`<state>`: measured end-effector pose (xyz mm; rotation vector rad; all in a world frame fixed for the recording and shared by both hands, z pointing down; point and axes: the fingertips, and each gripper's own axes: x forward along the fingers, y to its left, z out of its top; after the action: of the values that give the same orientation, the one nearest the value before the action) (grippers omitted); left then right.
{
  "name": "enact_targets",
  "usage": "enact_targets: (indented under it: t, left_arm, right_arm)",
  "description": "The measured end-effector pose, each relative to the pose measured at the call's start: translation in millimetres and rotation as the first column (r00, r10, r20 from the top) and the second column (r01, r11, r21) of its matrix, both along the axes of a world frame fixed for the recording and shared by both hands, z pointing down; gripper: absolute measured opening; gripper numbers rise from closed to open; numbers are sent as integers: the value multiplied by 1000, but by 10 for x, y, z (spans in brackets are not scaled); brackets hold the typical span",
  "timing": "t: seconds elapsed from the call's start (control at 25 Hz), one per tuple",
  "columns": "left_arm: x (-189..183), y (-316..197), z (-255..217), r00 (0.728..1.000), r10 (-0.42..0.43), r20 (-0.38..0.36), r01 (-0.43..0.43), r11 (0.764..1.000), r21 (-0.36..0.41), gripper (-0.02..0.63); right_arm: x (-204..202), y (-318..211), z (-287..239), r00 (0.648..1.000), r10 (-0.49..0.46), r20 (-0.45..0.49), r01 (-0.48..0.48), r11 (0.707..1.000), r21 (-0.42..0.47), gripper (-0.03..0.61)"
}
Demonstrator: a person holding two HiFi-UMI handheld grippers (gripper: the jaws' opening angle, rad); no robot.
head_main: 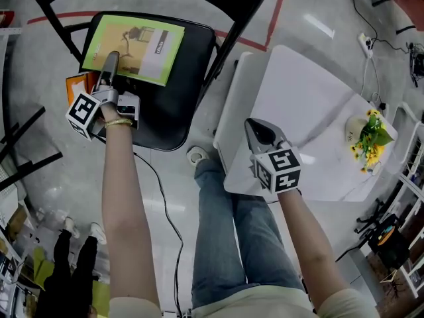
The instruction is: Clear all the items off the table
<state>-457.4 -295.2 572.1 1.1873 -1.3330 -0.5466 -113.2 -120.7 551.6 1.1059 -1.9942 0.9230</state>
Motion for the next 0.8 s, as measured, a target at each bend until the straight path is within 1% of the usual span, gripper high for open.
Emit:
enact_targets:
  t: [0.12, 0.24, 0.4, 0.52, 0.56, 0.68, 0.8]
  left_arm:
    - [-29, 33, -26, 1000, -7, 19, 7, 1000, -22, 361]
    - [-66, 82, -43, 999, -11, 37, 12, 999, -42, 388]
    - [-89, 141, -123, 998, -6, 63, 10, 999, -51, 390]
    - [-89, 197, -209, 998, -5, 66, 8, 999, -43, 390]
    - [-89, 222, -236, 998, -4, 68, 7, 999, -41, 386]
    - [-76, 302, -322, 997, -2, 77, 4, 999, -32, 340]
    - [-19, 401, -391, 994, 20, 105, -16, 999, -41, 265]
  right_arm:
    - [-19, -8, -13, 1000, -4, 8, 4, 1000, 2, -2]
    - [-50, -8, -24, 1000, -14, 15, 14, 1000, 4, -2]
    - [-84, -7, -62, 999, -28, 21, 27, 1000, 9, -2]
    - [-103, 17, -97, 999, -37, 24, 37, 999, 12, -2]
    - [-109, 27, -107, 999, -40, 25, 40, 999, 14, -2]
    - [-116, 52, -136, 998, -51, 26, 50, 999, 20, -2]
    - [-119, 78, -175, 998, -64, 26, 63, 998, 27, -2]
